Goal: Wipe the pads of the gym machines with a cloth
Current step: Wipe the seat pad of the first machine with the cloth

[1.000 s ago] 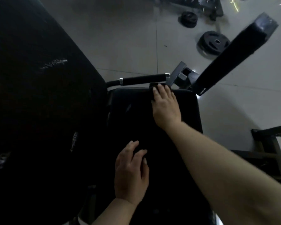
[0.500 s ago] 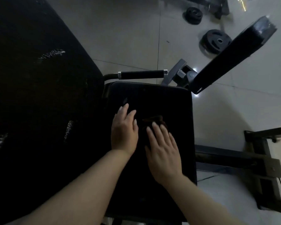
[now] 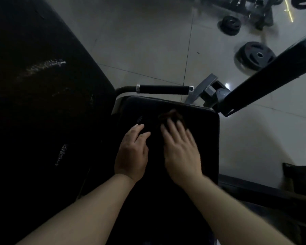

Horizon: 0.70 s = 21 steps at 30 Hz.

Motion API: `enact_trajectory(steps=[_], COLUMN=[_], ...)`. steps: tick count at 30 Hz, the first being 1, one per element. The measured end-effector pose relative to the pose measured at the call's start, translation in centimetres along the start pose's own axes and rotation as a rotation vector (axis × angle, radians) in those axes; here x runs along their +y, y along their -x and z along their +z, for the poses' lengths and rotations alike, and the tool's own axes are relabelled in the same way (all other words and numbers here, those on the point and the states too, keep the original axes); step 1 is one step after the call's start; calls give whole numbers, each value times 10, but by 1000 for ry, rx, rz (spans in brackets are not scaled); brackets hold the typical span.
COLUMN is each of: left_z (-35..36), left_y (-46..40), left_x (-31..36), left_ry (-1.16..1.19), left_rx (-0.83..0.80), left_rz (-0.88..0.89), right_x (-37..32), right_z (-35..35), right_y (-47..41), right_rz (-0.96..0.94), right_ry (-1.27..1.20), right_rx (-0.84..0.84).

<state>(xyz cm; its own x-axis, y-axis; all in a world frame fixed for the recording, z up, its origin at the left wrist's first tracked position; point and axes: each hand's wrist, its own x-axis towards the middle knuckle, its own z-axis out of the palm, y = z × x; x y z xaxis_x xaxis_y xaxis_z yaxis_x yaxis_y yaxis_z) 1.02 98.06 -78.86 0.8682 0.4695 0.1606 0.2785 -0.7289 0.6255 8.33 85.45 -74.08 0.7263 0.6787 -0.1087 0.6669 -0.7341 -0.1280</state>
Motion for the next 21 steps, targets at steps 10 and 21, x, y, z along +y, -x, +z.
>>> enact_trajectory(steps=[10, 21], left_z=[-3, -8], left_y=[-1, 0], left_x=[2, 5], left_ry=[-15, 56], left_rx=[-37, -54], left_rz=[-23, -38], right_x=[3, -58], right_z=[0, 22], right_y=[-101, 121], right_rz=[175, 121], right_ry=[-95, -36], right_rx=[-3, -122])
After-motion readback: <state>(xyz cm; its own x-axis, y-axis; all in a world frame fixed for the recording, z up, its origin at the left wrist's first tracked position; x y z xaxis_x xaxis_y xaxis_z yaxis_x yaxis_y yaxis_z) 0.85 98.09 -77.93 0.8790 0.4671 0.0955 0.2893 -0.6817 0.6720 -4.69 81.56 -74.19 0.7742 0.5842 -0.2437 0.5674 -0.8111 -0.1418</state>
